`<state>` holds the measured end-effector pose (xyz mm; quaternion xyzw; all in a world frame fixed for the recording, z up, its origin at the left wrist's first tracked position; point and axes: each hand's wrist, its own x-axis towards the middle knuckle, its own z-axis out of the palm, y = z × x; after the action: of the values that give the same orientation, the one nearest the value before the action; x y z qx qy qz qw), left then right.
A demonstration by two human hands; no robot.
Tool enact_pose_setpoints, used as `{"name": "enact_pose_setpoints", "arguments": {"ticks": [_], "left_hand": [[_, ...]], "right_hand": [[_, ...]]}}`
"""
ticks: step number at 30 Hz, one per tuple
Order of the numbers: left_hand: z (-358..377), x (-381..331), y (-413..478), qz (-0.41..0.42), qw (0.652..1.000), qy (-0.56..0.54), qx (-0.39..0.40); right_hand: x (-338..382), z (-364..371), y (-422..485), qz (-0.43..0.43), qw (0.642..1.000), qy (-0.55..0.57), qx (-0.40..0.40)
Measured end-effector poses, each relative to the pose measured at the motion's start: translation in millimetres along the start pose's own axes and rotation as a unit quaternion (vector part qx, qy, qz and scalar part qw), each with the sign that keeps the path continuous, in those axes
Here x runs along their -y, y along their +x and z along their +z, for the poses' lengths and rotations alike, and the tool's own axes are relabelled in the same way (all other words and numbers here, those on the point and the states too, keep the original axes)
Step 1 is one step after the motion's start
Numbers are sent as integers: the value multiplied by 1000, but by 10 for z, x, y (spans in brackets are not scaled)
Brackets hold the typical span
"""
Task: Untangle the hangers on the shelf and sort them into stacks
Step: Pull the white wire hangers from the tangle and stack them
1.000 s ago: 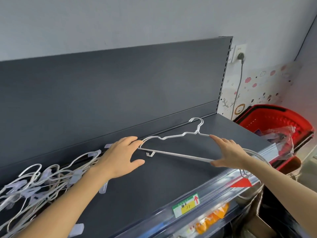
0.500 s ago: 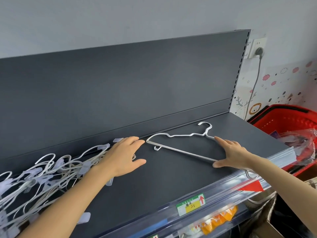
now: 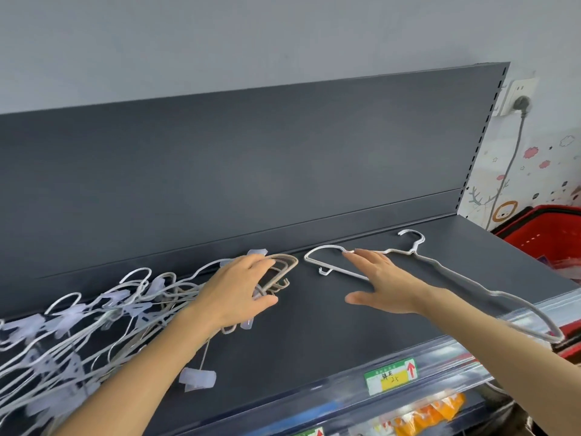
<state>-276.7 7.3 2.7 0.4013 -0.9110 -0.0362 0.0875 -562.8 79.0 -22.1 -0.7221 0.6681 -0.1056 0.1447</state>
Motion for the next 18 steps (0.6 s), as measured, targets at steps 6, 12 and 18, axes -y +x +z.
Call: {"name": "enact_pose_setpoints", "arguments": {"ticks": [6,12,18], "left_hand": [[-190,422,-375,-36,999,-1,3],[-314,914,-845,-99,995,15,12],[-436,1364,-1324,-141,990,21,19]], "right_hand": [[605,44,222,-68,998,6,-9],[1250,184,515,-137,990,3,-30],[1872,323,807,-186,981,20,-44]]}}
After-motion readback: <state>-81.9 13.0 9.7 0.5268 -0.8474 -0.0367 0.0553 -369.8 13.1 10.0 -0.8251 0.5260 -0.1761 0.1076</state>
